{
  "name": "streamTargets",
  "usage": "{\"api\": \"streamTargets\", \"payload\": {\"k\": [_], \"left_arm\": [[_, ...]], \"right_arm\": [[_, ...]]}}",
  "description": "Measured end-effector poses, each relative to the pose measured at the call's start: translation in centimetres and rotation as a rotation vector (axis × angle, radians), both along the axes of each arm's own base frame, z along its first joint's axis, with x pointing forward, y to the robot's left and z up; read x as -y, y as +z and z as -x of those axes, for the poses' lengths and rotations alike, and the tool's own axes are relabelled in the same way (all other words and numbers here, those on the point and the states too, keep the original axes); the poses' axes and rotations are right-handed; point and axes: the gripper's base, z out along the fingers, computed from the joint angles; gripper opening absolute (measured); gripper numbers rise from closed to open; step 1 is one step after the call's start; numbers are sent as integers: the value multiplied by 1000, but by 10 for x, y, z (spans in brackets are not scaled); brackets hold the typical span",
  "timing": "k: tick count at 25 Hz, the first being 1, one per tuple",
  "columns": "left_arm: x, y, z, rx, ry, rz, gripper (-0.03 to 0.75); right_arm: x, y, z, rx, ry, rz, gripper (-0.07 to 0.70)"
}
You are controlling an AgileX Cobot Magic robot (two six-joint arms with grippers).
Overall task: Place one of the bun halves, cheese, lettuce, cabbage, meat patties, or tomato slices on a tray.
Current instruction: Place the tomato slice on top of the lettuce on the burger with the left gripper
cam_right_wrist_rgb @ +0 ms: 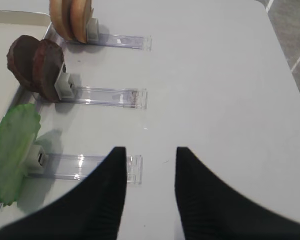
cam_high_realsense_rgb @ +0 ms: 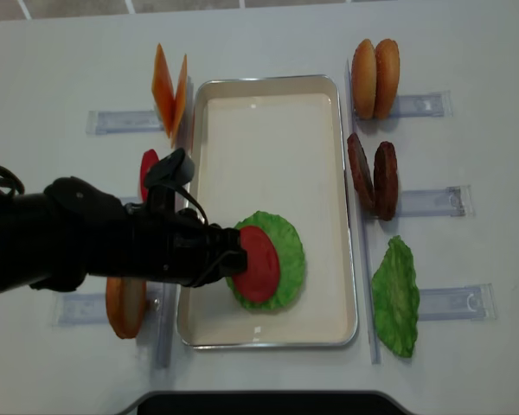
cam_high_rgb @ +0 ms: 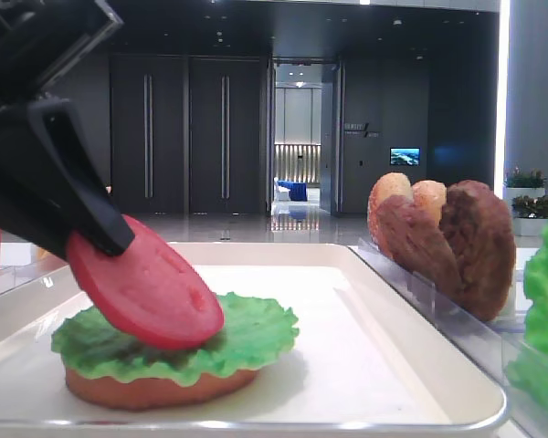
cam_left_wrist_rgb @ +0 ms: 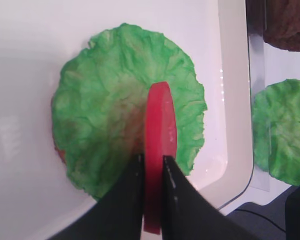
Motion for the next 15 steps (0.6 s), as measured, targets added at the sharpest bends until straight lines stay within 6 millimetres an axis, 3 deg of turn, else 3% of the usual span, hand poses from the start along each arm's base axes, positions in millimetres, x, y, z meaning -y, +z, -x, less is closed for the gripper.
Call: {"api": "streamTargets", "payload": {"k": [15], "left_arm": [[6,7,-4,61,11,101,48]], "right_arm": [[0,0,0,0,0,0,235]]}}
